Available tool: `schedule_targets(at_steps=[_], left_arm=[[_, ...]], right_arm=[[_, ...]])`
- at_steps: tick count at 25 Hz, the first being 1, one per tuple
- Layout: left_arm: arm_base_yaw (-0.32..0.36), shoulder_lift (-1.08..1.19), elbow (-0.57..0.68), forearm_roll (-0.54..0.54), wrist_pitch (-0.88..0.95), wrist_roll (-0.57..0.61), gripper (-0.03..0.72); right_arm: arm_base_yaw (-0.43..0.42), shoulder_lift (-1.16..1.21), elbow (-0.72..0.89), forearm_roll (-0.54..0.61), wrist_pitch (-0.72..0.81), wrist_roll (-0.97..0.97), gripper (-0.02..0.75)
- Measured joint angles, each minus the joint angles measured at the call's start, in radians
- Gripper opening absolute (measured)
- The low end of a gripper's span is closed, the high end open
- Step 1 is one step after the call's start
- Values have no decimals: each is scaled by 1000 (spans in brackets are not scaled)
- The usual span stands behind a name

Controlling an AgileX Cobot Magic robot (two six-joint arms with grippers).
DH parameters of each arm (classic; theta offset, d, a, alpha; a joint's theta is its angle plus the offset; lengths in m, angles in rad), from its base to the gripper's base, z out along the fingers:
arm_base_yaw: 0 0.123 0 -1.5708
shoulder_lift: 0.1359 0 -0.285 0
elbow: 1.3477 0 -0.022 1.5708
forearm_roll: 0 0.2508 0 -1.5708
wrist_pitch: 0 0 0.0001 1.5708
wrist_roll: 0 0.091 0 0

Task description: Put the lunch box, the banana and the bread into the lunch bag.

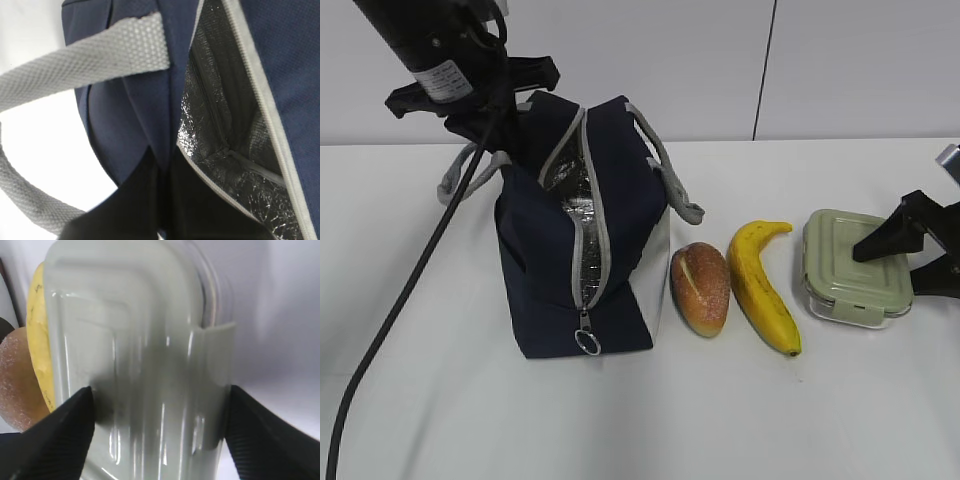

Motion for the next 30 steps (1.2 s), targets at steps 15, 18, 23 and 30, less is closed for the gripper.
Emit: schedule_targets(at_steps=[15, 18, 23, 30], left_arm=[[0, 0, 0, 0, 0, 0, 0], [0, 0, 0, 0, 0, 0, 0], [0, 0, 0, 0, 0, 0, 0], [0, 0, 0, 0, 0, 0, 0]], right_arm=[[0, 6, -6, 57, 49, -25, 380], [0, 10, -21, 55, 66, -25, 378], [-2, 12, -83, 92, 130, -28, 377], [4, 8, -242, 264, 200, -14, 377]])
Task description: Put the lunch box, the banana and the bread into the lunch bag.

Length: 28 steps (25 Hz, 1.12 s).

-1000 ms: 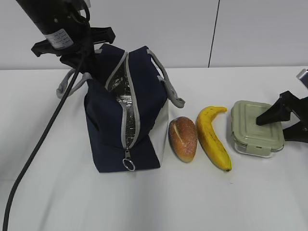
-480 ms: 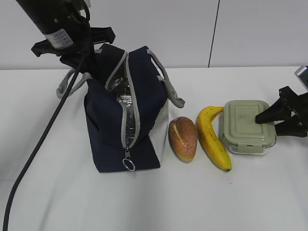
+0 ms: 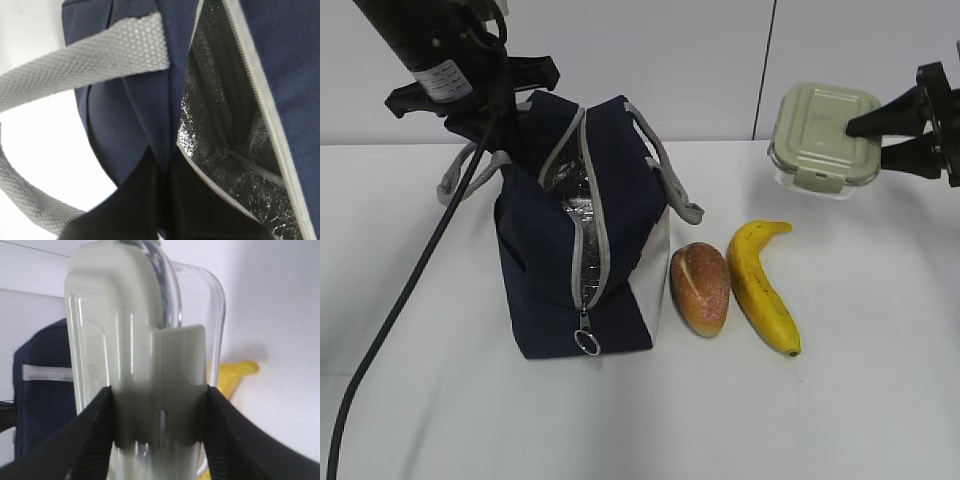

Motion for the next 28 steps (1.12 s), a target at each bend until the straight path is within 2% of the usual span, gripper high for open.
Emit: schedule_targets(at_steps=[5, 13, 18, 28], left_arm=[[0, 0, 0, -4, 0, 0, 0], [0, 0, 0, -48, 0, 0, 0], [0, 0, 0, -64, -3, 0, 0], [0, 0, 0, -67, -6, 0, 0]], right_arm=[[71, -56, -44, 91, -2, 13, 377], [306, -76, -176, 99, 28, 119, 377], [386, -76, -246, 22, 49, 237, 377], [477, -76, -250, -76, 8, 370, 377]])
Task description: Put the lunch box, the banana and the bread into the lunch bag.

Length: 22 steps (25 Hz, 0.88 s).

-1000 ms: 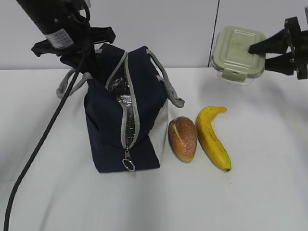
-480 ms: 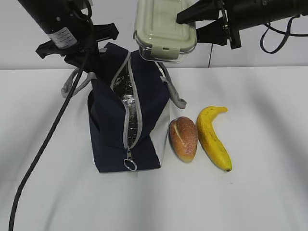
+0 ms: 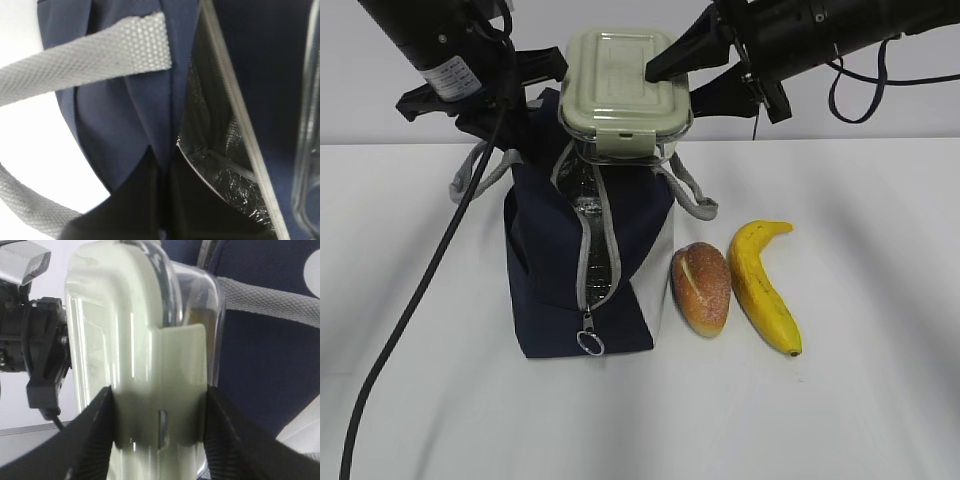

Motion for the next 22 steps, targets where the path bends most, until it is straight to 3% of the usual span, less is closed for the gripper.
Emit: schedule_targets(at_steps=[10, 17, 22], left_arm=[[0, 1, 0, 0, -2, 0, 0], [0, 1, 0, -4, -4, 0, 0], [0, 1, 0, -6, -4, 1, 0]], right_arm=[[84, 9, -2, -118, -49, 59, 377], [87, 29, -2, -309, -64, 149, 377], [103, 51, -4, -327, -82, 168, 377]])
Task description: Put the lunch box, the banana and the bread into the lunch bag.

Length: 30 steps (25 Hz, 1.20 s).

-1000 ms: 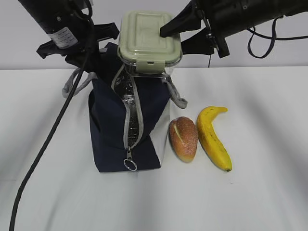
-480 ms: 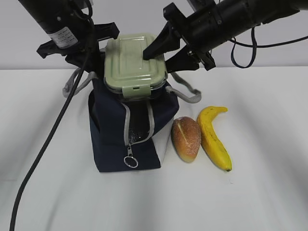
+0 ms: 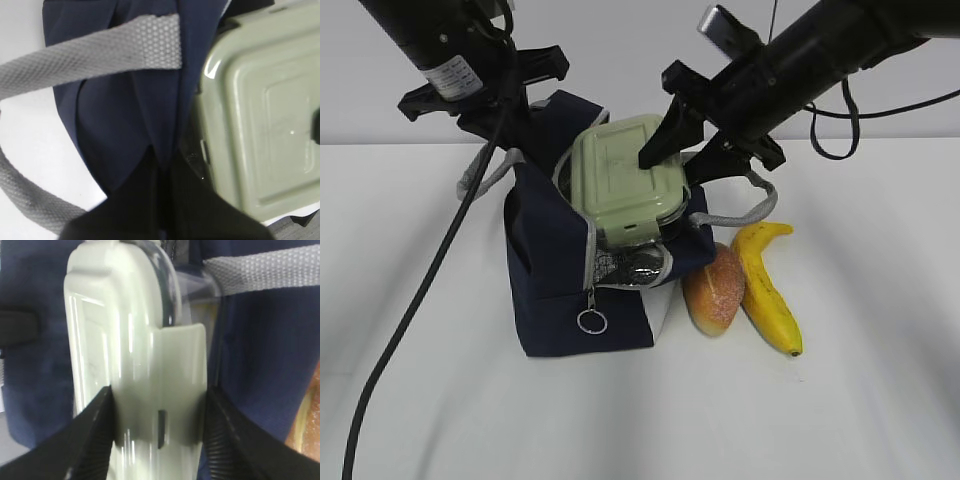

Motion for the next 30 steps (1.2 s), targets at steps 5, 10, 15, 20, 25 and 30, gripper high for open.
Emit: schedule_targets(at_steps=[5, 10, 15, 20, 25, 30], left_arm=[[0, 0, 0, 0, 0, 2, 0], [0, 0, 0, 0, -1, 3, 0], [0, 0, 0, 0, -1, 3, 0], [0, 0, 0, 1, -3, 3, -1], [0, 0, 0, 1, -5, 4, -1], [0, 0, 0, 0, -5, 5, -1]], right_arm=[[41, 61, 0, -2, -10, 5, 377], [67, 101, -25, 19, -25, 7, 377], [93, 116, -54, 34, -77, 10, 377], [100, 152, -95, 51, -87, 11, 377], [101, 220, -99, 78, -90, 11, 377], [103, 251, -102, 97, -100, 3, 377]])
